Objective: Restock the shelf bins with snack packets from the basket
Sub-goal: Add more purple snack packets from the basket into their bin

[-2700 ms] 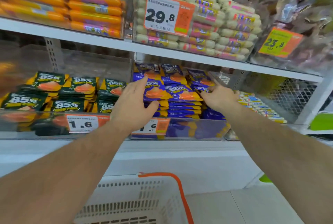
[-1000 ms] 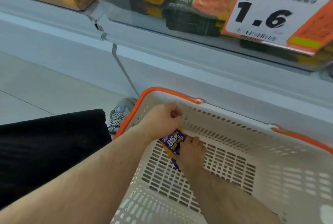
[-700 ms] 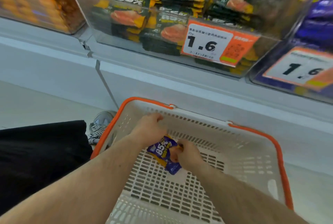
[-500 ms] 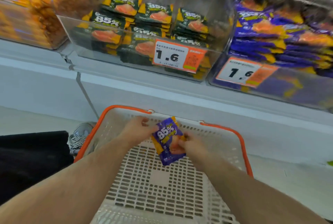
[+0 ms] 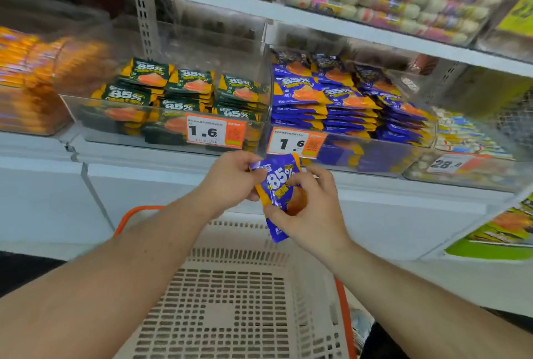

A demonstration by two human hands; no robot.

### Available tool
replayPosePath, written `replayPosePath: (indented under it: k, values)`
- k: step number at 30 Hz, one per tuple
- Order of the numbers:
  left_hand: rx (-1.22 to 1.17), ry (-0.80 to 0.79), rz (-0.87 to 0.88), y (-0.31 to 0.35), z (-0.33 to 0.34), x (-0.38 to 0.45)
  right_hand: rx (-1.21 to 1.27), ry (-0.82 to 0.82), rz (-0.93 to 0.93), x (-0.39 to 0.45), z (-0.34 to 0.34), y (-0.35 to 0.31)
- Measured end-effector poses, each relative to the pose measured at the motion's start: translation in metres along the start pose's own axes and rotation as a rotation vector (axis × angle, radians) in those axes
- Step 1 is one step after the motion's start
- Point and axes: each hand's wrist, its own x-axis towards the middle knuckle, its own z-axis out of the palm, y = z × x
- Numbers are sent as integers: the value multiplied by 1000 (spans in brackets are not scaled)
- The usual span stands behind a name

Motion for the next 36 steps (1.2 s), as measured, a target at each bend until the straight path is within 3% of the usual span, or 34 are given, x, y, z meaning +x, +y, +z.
replayPosePath:
  k: [8, 10, 12, 14, 17, 24, 29, 33, 36]
  values:
    - [-150, -49, 113, 80, 11, 12, -24, 228, -82, 19, -47, -22]
    - [-171, 14, 166, 92, 10, 19, -26, 286, -121, 33, -58, -24]
    - [-96, 183, 249, 99, 3, 33, -36, 309, -120, 53, -72, -28]
    - [23, 337, 317, 103, -8, 53, -75, 276, -94, 80, -85, -29]
    - [102, 398, 291, 108, -22, 93, -112, 176, -25, 126, -95, -31]
    - [44, 336, 123, 114, -20, 165, -190, 99, 116, 236, -72, -40]
    - [-235, 279, 113, 112, -19, 188, -404, -60, 195, 296, -40, -40]
    - [-345, 236, 121, 93, -17, 194, -364, -128, 81, 315, -19, -41]
    - [-401, 198, 112, 85, -19, 193, -466, -171, 16, 321, -22, -41]
